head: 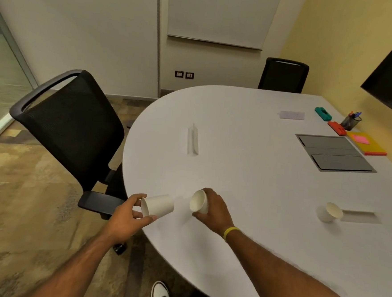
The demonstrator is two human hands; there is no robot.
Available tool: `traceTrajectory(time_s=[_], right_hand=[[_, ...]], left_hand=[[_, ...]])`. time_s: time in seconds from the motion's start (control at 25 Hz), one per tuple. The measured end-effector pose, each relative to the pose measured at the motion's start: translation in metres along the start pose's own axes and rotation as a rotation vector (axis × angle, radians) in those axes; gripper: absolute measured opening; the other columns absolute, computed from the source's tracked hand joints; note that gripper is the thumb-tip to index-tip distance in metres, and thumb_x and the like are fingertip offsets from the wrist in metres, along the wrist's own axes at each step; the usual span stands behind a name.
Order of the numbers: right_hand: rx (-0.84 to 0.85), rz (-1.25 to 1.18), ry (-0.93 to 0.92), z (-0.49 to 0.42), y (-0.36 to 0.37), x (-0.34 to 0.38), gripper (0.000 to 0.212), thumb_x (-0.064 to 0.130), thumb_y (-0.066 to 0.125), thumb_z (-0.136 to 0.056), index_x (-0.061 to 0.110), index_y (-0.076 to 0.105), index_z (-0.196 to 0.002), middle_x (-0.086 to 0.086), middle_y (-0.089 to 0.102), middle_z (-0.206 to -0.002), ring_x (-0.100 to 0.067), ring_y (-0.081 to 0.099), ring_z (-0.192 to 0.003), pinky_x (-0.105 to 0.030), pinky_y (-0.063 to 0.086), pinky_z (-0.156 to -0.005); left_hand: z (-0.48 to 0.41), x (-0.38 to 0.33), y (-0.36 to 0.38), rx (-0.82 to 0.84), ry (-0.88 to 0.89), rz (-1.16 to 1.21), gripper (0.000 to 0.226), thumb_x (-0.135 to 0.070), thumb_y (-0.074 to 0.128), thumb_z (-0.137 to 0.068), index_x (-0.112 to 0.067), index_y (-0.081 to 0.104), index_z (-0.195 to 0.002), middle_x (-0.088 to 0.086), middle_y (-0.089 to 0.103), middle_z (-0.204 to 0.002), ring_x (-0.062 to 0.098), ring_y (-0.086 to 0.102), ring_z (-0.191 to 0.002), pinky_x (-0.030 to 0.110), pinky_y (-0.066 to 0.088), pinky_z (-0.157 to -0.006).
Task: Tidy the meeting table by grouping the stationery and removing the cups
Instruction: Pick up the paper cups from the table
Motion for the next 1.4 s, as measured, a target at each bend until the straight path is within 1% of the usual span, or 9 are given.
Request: traceTrajectory(time_s=[0.24, 0.36, 0.56, 0.68, 0.92, 1.04, 1.16, 1.24, 1.4], right_hand=[[-0.098, -0.171, 0.207, -0.065, 0.032, -0.018, 0.075, 0.038, 0.087, -0.064, 0.024, 0.047, -0.127, 0.003, 0.044, -0.122, -0.02, 0.051, -0.113, -0.033, 0.048, -0.093], [-0.175, -0.217, 0.311, -0.114, 0.044, -0.035, 0.077, 0.039, 0.089, -0.061, 0.02, 0.052, -0.127, -0.002, 0.051, -0.119, -0.023, 0.049, -0.114, -0.035, 0.046, -0.096], [-0.264, -0.343, 0.507, -0.192, 0.058, -0.068, 0.072, 0.026, 0.089, -0.064, 0.01, 0.053, -0.124, -0.009, 0.06, -0.121, -0.031, 0.055, -0.115, -0.042, 0.046, -0.098], [-0.302, -0.427, 0.574, -0.219, 0.066, -0.079, 0.066, 0.021, 0.088, -0.063, 0.015, 0.053, -0.119, -0.004, 0.062, -0.115, -0.027, 0.06, -0.108, -0.036, 0.049, -0.09], [-0.305, -0.476, 0.624, -0.248, 0.082, -0.094, 0.066, 0.025, 0.085, -0.064, 0.023, 0.048, -0.118, 0.006, 0.062, -0.107, -0.026, 0.062, -0.102, -0.035, 0.05, -0.084], [-0.287, -0.471, 0.646, -0.25, 0.086, -0.101, 0.079, 0.024, 0.087, -0.063, 0.022, 0.044, -0.13, 0.002, 0.061, -0.121, -0.026, 0.059, -0.113, -0.038, 0.049, -0.093], [-0.219, -0.454, 0.661, -0.238, 0.093, -0.107, 0.105, 0.015, 0.086, -0.067, 0.012, 0.024, -0.151, -0.008, 0.04, -0.151, -0.026, 0.04, -0.138, -0.041, 0.035, -0.113], [-0.198, -0.415, 0.721, -0.215, 0.098, -0.112, 0.107, 0.01, 0.082, -0.069, 0.009, 0.018, -0.154, -0.011, 0.031, -0.155, -0.028, 0.032, -0.143, -0.038, 0.029, -0.117], [-0.17, -0.328, 0.728, -0.166, 0.118, -0.097, 0.094, 0.014, 0.076, -0.075, 0.01, 0.023, -0.151, -0.012, 0.031, -0.152, -0.029, 0.031, -0.142, -0.036, 0.027, -0.117]], left_hand=[[-0.054, 0.021, -0.029, 0.052, -0.033, 0.021, 0.072, -0.025, 0.083, -0.076, -0.027, 0.043, -0.136, -0.006, 0.058, -0.12, 0.015, 0.069, -0.091, 0.03, 0.058, -0.076], [-0.101, 0.028, -0.036, 0.112, -0.055, 0.025, 0.071, -0.022, 0.083, -0.076, -0.028, 0.044, -0.135, -0.007, 0.057, -0.12, 0.013, 0.069, -0.092, 0.027, 0.058, -0.07], [-0.18, 0.023, -0.045, 0.209, -0.084, -0.084, 0.073, -0.03, 0.084, -0.074, -0.032, 0.044, -0.134, -0.008, 0.053, -0.122, 0.015, 0.067, -0.096, 0.028, 0.057, -0.077], [-0.215, 0.017, -0.048, 0.23, -0.081, -0.124, 0.073, -0.037, 0.083, -0.074, -0.036, 0.043, -0.134, -0.011, 0.053, -0.123, 0.009, 0.065, -0.096, 0.02, 0.053, -0.072], [-0.261, 0.01, -0.037, 0.297, -0.078, -0.155, 0.076, -0.039, 0.083, -0.073, -0.036, 0.04, -0.136, -0.01, 0.052, -0.125, 0.01, 0.064, -0.099, 0.024, 0.056, -0.075], [-0.275, 0.012, -0.033, 0.312, -0.088, -0.165, 0.075, -0.037, 0.084, -0.073, -0.035, 0.042, -0.135, -0.008, 0.052, -0.125, 0.012, 0.064, -0.099, 0.025, 0.055, -0.075], [-0.285, 0.011, -0.032, 0.322, -0.068, -0.181, 0.074, -0.041, 0.084, -0.072, -0.04, 0.041, -0.132, -0.011, 0.053, -0.124, 0.009, 0.064, -0.096, 0.019, 0.052, -0.07], [-0.287, 0.011, -0.033, 0.326, -0.068, -0.178, 0.074, -0.044, 0.084, -0.071, -0.042, 0.041, -0.131, -0.014, 0.053, -0.122, 0.007, 0.064, -0.094, 0.017, 0.051, -0.066], [-0.286, 0.012, -0.04, 0.312, -0.053, -0.151, 0.083, -0.046, 0.084, -0.069, -0.039, 0.036, -0.136, -0.018, 0.052, -0.118, 0.006, 0.063, -0.095, 0.018, 0.05, -0.068]])
Point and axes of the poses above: each hand's wrist, its own z-axis away from the middle knuckle, its own y-axis out of the palm, x = y × z, the point moved 10 cm from there along -z, towards the middle knuckle
